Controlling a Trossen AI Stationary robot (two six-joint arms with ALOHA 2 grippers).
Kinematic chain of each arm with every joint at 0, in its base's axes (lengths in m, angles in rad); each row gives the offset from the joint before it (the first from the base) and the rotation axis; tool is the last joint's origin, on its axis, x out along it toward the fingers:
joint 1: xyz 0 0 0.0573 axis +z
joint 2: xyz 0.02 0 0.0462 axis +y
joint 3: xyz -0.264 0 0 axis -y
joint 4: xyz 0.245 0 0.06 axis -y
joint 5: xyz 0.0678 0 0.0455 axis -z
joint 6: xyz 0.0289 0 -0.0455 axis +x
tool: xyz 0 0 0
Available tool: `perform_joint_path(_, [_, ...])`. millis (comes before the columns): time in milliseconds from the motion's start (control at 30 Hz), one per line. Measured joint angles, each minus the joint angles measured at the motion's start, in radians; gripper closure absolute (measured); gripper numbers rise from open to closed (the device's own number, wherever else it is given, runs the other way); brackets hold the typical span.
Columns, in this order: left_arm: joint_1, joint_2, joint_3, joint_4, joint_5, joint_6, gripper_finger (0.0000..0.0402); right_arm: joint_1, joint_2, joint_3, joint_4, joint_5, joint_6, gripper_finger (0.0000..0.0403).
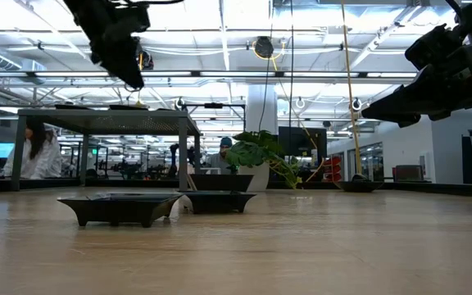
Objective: Pick & Place Mini shaped plates
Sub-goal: Stack the black square plate on top of the black square plate on the shelf
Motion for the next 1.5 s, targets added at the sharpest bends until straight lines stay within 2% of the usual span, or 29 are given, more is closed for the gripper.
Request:
perform_joint_path(200, [-0.191,0.046,-0.106,0.264,0.101,0.013,0.0266,0.0,0.0,0.0,0.0,0.0,0.0,0.0257])
perform_joint_path(367, [-0.323,0.134,-0.209,0.517,0.115,0.081,0.0266,0.0,0.0,0.0,0.0,0.0,0.0,0.0258])
perform_joint_path(533, [-0.395,0.263,-0.267,0.7,0.112,0.14,0.0266,0.0,0.0,0.0,-0.004,0.0,0.0,0.0258])
perform_joint_path(800, [-0.403,0.431,-0.276,0.92,0.073,0.158,0.0259,0.0,0.001,0.0,-0.004,0.0,0.0,0.0259])
perform_joint_path(1000, [-0.404,0.469,-0.276,1.013,0.071,0.159,0.0209,0.0,0.0,0.0,-0.001,0.0,0.0,0.0257])
perform_joint_path(1200, [-0.408,0.573,-0.275,1.114,0.084,0.187,0.0161,0.0,0.0,0.0,-0.001,0.0,0.0,0.0257])
perform_joint_path(1333, [-0.408,0.638,-0.273,1.182,0.035,0.246,0.0158,0.0,0.0,0.0,0.0,0.0,0.0,0.0257])
perform_joint_path(1500, [-0.408,0.702,-0.25,1.201,0.014,0.273,0.0177,0.0,0.0,0.0,0.0,0.0,0.0,0.0257])
